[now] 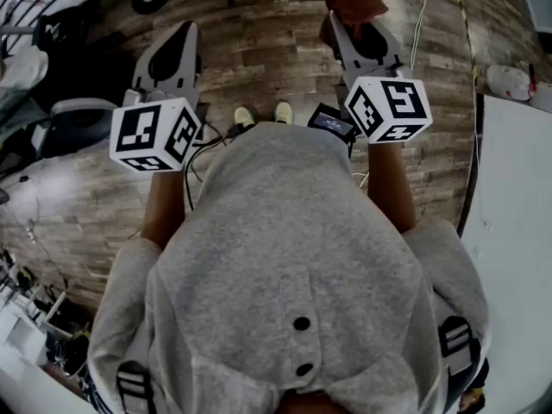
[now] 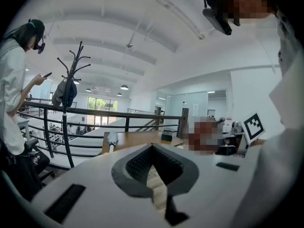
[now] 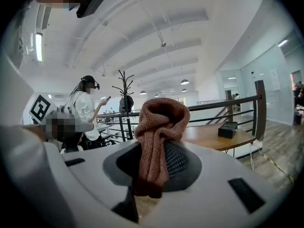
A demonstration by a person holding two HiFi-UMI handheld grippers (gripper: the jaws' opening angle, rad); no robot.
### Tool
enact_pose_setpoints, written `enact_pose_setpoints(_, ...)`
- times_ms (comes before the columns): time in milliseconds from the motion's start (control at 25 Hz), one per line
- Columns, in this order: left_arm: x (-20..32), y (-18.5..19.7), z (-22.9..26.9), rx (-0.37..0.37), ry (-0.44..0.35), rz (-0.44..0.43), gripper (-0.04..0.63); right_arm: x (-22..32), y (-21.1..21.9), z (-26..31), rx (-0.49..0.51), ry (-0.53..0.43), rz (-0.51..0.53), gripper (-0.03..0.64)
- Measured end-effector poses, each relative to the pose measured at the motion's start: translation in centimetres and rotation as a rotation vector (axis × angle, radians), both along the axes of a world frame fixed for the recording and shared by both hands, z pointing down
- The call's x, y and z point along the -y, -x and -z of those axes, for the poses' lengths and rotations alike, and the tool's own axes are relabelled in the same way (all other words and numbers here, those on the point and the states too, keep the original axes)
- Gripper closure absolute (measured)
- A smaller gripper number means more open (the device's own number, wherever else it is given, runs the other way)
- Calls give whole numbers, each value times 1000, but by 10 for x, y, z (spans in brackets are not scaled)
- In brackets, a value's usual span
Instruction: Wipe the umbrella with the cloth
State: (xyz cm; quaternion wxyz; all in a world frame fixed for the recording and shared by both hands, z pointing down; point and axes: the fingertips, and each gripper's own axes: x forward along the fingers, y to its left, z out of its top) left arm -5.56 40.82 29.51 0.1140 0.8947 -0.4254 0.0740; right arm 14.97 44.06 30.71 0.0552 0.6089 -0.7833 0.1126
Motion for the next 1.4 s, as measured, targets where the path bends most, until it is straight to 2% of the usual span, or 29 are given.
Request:
enact_pose_setpoints(280, 2, -6, 9, -11, -14, 2, 583, 3, -7, 5, -2, -15, 5, 518)
enact_pose_setpoints(440, 0, -20, 10, -1, -23, 4, 583, 2, -17, 7, 40, -33, 18, 518)
enact_pose_setpoints(600, -3, -33, 13, -1, -33, 2, 583, 0, -24, 8, 31, -50, 37, 518)
enact_pose_setpoints(1040, -19, -66, 23, 23, -55, 18, 583, -9, -56, 6, 136, -58, 57, 523)
enact_pose_setpoints(1400, -24, -58, 35, 25, -99, 16, 583, -16, -36, 9, 88, -94, 99, 523)
